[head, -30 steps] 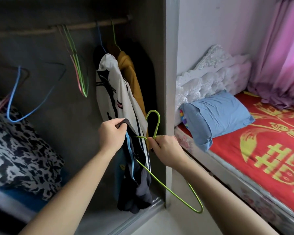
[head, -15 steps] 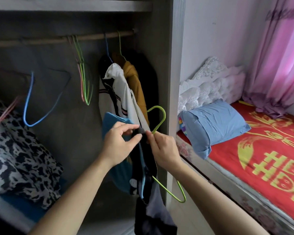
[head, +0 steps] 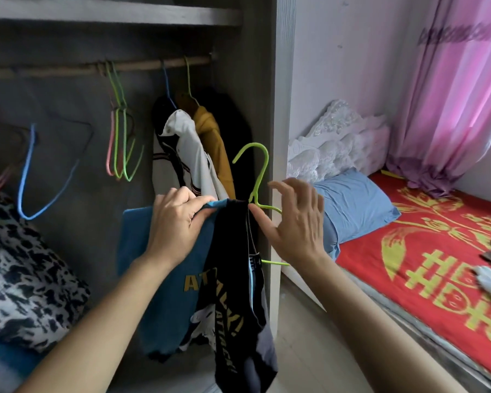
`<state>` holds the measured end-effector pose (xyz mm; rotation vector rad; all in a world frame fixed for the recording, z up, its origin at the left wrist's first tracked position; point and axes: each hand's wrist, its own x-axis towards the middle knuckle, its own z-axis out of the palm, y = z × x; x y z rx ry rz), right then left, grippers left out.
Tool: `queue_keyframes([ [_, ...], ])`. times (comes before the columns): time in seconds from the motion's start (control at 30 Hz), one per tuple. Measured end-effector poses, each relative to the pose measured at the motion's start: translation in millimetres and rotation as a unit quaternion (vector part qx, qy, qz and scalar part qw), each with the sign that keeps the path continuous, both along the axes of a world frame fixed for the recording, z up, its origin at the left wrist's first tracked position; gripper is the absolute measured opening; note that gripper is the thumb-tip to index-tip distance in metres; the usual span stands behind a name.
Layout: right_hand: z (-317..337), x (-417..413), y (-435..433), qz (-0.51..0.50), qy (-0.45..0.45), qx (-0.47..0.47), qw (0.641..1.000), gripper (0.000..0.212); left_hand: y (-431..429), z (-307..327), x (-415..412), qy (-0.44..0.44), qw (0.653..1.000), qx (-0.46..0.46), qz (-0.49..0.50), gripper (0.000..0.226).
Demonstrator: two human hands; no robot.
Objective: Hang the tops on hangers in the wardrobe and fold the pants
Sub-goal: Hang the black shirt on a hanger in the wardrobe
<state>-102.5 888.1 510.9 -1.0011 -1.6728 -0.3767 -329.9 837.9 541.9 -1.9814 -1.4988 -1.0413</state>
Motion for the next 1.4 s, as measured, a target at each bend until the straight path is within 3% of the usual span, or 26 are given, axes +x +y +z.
queue_keyframes([
  [0.1,-30.8,11.4,-10.4,0.110,-0.006,0.017,0.994,0.030,-0.6,-4.1,-5.4,-0.038,0.999,-0.007,0.001,0.023],
  [0.2,-64.5,14.5,-26.4,0.235,-0.100,-0.130,0.958,0.037,1.8,1.0,-12.7,-0.096,0.995,-0.007,-0.016,0.025],
  [0.27,-88.4,10.7,-30.7,0.234,-0.184,-0.249,0.922,0.048,5.8,4.7,-15.9,-0.173,0.984,-0.017,-0.040,0.025],
  [0.37,-115.3,13.5,-27.1,0.215,-0.280,-0.341,0.871,0.035,8.6,6.7,-20.8,-0.253,0.965,-0.027,-0.058,0.024],
  [0.47,-117.6,25.7,-10.4,0.161,-0.301,-0.269,0.900,0.024,4.3,5.3,-20.0,-0.260,0.959,-0.082,-0.083,0.025],
  [0.57,-107.2,37.7,10.7,0.099,-0.339,-0.263,0.898,0.026,2.2,2.8,-21.4,-0.263,0.953,-0.144,-0.045,0.029],
  [0.63,-99.4,54.1,20.8,0.092,-0.294,-0.281,0.909,0.022,1.4,-0.7,-26.5,-0.216,0.967,-0.137,0.009,0.033],
  [0.73,-84.7,82.4,28.3,0.052,-0.208,-0.244,0.946,0.014,-0.8,-4.1,-38.3,-0.174,0.976,-0.118,0.058,0.060],
  [0.8,-71.8,90.8,30.6,0.033,-0.193,-0.224,0.955,0.013,1.5,-5.1,-47.6,-0.150,0.978,-0.124,0.070,0.066],
  [0.93,-52.4,86.5,30.2,0.080,-0.185,-0.221,0.954,0.014,7.2,-9.4,-58.3,-0.076,0.985,-0.129,0.081,0.052],
  [1.2,-33.0,57.7,23.7,0.168,0.031,-0.291,0.941,0.011,13.8,-2.6,-36.0,-0.114,0.971,-0.209,-0.021,0.040],
  [1.3,-20.0,42.0,26.4,0.180,-0.026,-0.289,0.940,0.031,15.1,-4.7,-24.5,-0.117,0.969,-0.211,-0.047,0.029],
  [1.4,-14.1,35.9,30.8,0.163,-0.128,-0.239,0.949,0.032,17.7,-8.5,-17.0,-0.128,0.966,-0.216,-0.063,0.025],
])
